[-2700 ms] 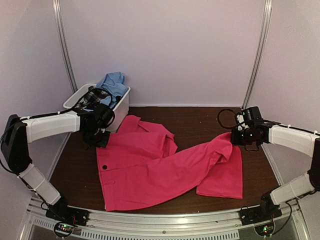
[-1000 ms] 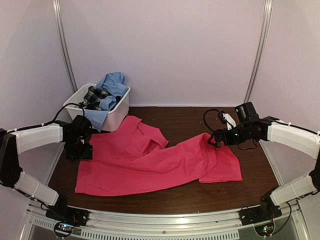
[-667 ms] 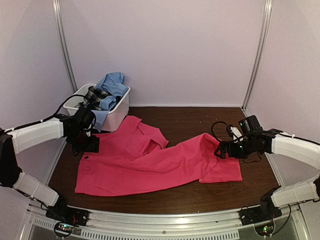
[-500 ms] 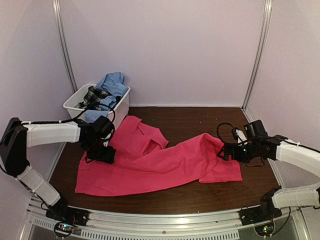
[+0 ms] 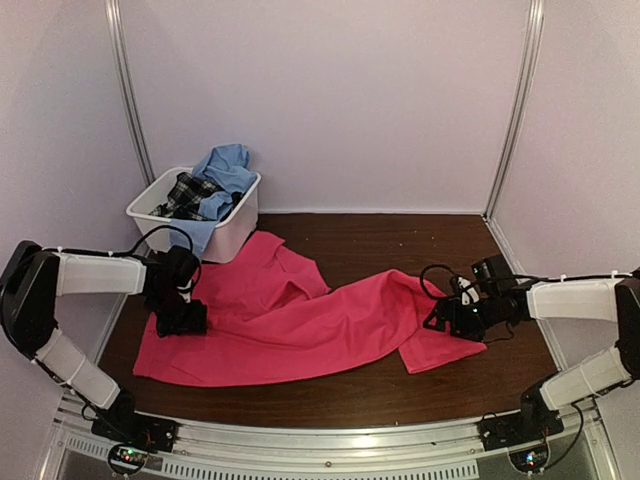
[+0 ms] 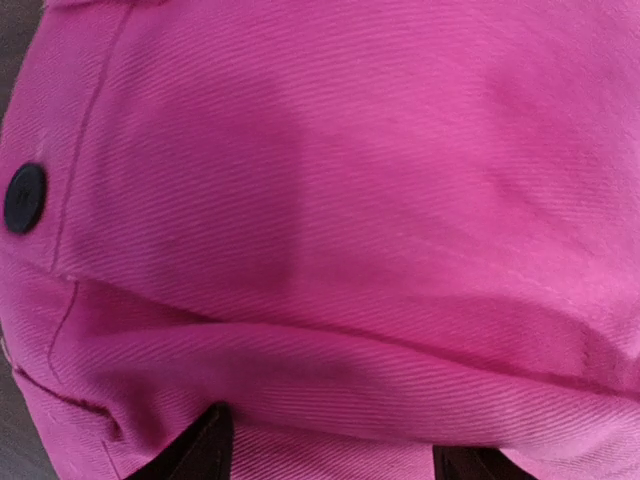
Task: Fold and stack the mixed laundry pile
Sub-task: Flatten out the crumpled trousers at the center of the board.
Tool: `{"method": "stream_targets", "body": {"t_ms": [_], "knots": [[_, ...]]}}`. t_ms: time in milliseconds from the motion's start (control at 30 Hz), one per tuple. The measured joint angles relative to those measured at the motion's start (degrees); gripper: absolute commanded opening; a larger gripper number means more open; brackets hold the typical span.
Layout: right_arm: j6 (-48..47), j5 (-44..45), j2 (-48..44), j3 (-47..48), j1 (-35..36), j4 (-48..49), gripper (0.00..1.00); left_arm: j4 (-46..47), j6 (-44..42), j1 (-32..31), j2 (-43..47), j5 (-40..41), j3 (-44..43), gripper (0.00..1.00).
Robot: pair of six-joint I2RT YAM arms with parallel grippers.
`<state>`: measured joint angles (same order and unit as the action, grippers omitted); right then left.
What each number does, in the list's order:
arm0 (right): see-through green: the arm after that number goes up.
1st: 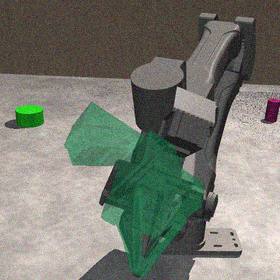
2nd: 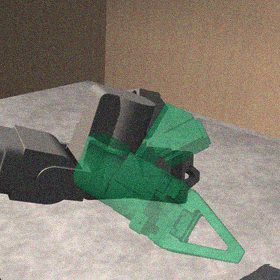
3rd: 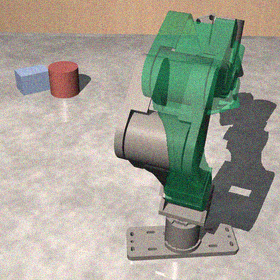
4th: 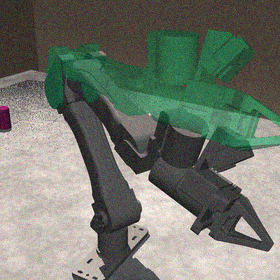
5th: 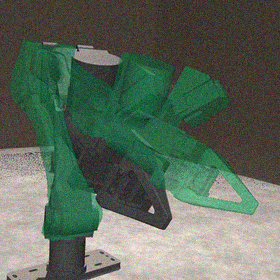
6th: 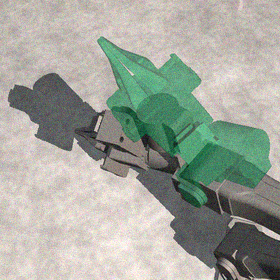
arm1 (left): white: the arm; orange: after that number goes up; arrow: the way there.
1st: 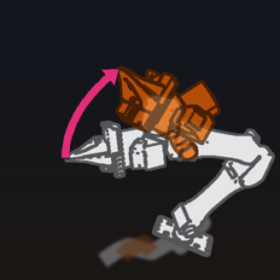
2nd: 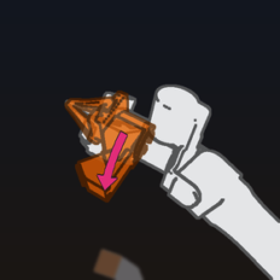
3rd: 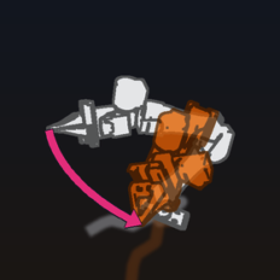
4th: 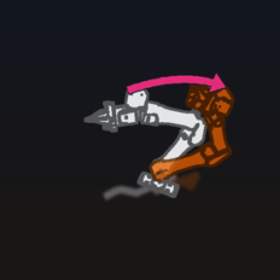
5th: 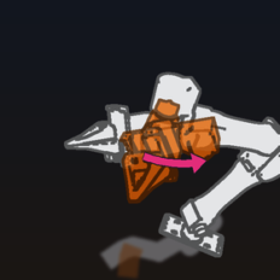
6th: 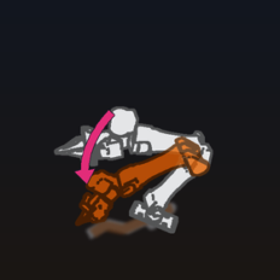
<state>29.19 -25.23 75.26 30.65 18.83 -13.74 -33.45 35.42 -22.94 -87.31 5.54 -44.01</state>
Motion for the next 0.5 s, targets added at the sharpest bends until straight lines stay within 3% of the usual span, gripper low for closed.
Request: {"method": "stream_targets", "body": {"t_ms": [233, 333, 500], "knots": [[0.2, 0.6, -0.5, 0.2, -12.9, -0.6, 0.91, -3.1, 1.3, 10.9, 5.0, 4.2, 2.3, 0.79], [0.6, 4.4, -1.9, 1.8, -17.6, -3.9, 0.88, -5.6, 0.9, 11.4, 6.3, 7.1, 0.8, 0.81], [-3.2, 6.0, -3.9, 8.9, -17.1, -8.0, 0.83, -7.1, -2.3, 9.5, 9.5, 7.6, -2.1, 0.83]]}}
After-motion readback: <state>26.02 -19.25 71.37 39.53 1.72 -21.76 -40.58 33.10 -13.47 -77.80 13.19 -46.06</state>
